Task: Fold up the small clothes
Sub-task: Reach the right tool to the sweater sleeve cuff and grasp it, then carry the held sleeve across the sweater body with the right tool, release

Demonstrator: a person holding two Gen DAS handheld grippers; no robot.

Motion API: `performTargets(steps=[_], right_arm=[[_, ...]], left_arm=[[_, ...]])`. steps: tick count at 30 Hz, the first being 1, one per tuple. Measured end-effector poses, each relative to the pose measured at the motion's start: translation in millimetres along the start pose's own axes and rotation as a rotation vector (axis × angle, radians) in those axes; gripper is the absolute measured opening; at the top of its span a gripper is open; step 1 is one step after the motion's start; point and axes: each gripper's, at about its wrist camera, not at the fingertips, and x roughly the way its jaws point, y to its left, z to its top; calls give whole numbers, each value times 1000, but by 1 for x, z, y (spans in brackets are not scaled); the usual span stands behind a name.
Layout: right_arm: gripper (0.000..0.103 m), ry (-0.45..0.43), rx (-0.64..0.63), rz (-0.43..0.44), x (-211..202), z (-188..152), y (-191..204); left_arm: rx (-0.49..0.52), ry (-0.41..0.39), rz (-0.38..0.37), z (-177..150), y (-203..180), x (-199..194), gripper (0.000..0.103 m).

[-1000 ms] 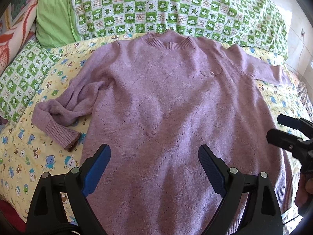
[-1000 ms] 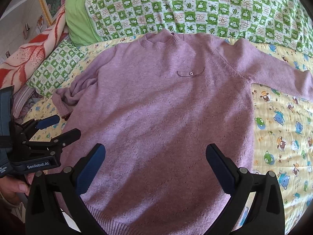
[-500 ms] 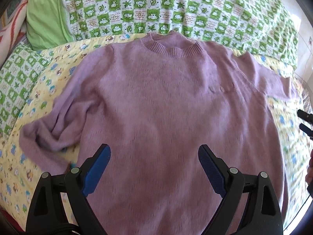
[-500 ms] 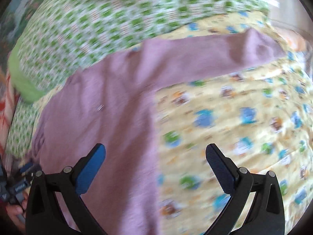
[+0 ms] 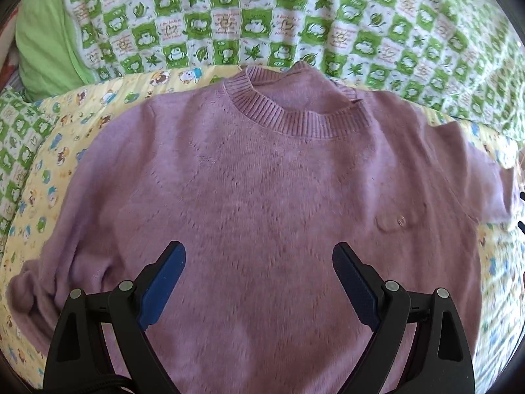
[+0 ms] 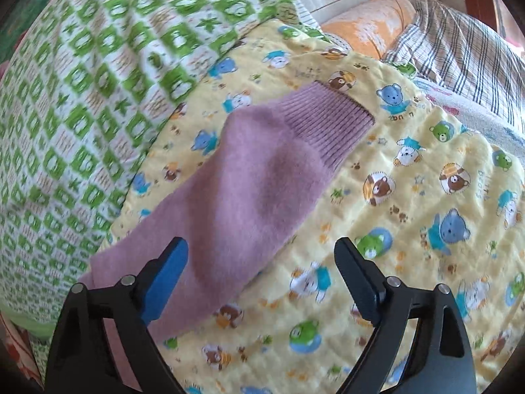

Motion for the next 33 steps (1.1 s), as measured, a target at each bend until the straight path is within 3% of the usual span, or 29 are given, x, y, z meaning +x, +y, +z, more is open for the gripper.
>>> performTargets(steps=[5,8,10,14,20,23,26,29,33], right_arm=[[69,-9,119,23,30,25,-18],[44,-4,152,22,46,32,-22],[13,-14,145,34,46,33,-18],[12,-65,78,117,20,28,15],[12,-24,-144,386,-32,-19,137],[12,62,-278,550,-46,-68,217],[12,185,-475,663,-46,-138,302],[12,296,-603,704,-30,-202,349],[14,459,-714,679,11,-272,373]], left_arm=[[-20,19,8,7,1,20,92],[-18,31,21,4,2,28,92],[-22,38,31,3,6,33,92],[-58,44,31,-3,20,34,92],[-99,25,10,-11,40,17,92],[-117,14,-8,-17,55,5,92],[-155,18,-52,-18,66,-2,92],[-191,30,-112,-21,74,-11,92],[-255,45,-165,-27,96,-13,92]])
